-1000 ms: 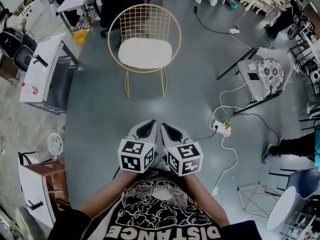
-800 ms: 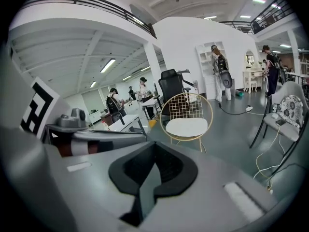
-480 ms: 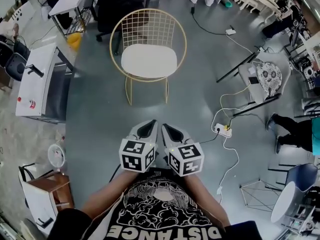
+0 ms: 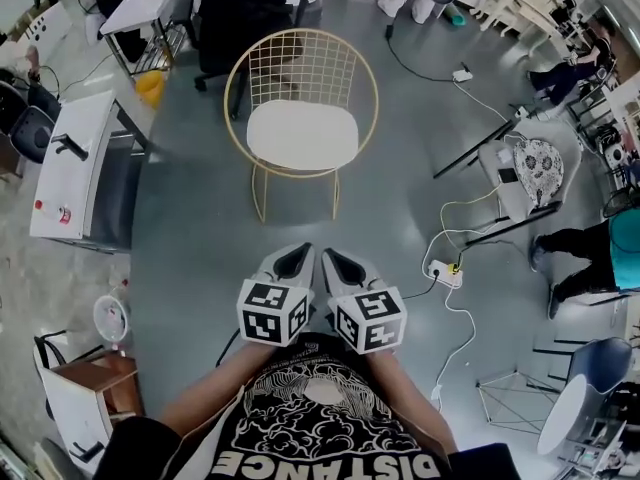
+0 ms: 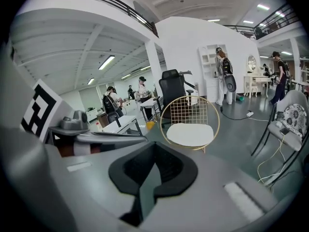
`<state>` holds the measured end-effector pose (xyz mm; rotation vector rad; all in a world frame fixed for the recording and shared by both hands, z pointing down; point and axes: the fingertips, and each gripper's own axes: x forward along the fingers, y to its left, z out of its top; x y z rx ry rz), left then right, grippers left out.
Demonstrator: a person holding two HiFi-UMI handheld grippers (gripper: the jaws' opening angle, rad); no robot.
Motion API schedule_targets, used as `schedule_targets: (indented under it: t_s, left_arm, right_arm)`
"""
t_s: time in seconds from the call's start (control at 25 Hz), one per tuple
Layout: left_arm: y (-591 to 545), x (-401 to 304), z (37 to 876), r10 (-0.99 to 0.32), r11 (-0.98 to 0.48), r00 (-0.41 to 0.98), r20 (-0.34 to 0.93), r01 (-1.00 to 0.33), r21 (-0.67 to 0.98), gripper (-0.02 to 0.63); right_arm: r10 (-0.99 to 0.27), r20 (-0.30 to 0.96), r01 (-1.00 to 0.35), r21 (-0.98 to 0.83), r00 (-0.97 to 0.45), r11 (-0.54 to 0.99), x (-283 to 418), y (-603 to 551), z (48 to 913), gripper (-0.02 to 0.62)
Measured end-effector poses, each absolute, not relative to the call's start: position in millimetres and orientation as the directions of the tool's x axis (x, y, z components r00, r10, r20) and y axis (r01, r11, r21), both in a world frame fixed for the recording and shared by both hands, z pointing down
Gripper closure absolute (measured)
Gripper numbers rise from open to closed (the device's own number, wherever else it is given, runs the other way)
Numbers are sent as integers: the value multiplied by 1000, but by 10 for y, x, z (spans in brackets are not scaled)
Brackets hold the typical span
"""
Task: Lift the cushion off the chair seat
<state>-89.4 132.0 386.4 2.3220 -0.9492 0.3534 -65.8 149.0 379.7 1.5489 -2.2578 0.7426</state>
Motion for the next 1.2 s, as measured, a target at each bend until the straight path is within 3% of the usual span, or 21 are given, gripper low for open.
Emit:
schedule_targets:
  t_s: [1.2]
  left_arm:
    - [145, 165, 4121, -678, -398, 496, 543, -868, 296, 615]
  right_arm:
    - [-636, 459, -784, -402, -620, 473, 437, 195, 4052, 595]
